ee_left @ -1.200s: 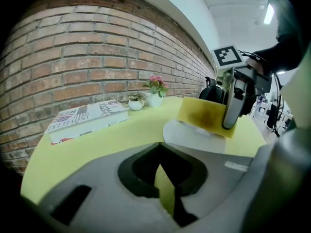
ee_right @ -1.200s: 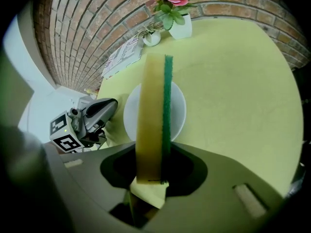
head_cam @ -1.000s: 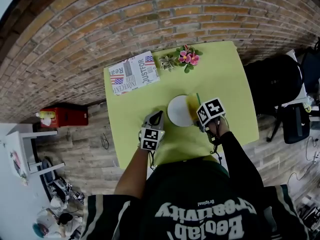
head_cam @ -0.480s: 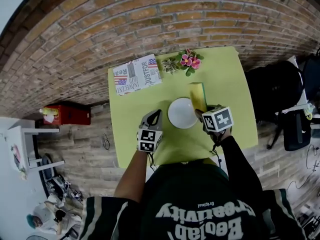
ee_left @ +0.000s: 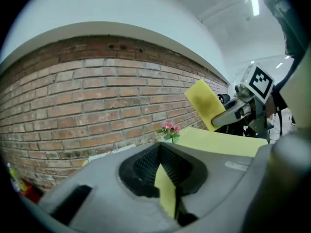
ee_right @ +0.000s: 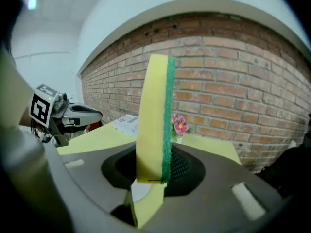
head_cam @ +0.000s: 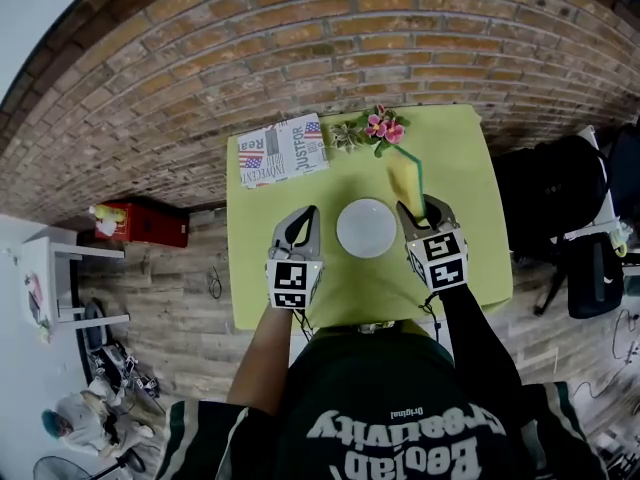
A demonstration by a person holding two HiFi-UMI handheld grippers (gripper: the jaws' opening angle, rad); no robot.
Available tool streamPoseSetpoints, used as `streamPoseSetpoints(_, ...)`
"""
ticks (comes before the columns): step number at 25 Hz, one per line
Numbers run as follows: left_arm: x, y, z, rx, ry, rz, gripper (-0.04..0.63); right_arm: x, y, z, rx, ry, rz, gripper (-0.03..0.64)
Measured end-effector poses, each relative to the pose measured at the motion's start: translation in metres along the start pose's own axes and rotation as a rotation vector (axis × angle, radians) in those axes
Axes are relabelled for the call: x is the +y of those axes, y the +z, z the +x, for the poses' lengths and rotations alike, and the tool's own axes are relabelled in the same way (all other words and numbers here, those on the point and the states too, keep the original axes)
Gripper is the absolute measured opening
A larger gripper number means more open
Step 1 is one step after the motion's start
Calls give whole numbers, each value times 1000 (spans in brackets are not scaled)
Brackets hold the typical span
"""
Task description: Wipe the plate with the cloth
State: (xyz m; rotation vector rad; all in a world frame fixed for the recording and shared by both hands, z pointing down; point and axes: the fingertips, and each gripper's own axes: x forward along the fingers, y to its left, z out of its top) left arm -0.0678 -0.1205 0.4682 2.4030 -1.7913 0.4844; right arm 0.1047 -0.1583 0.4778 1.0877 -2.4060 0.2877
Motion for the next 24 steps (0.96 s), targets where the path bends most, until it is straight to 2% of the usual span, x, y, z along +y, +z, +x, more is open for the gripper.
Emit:
streamPoseSetpoints(3,-5,22,-8,-31,17,9,6,-4,19,-18,-94,-26,-41,121)
streamPoseSetpoints(11,-29,64,-30,-100,46,49,6,-9,43,-54,-221,-15,-40,121)
streamPoseSetpoints(24,-52,70,-49,-113,68,66,6,-2,44,-82,-277,-3,-56,123)
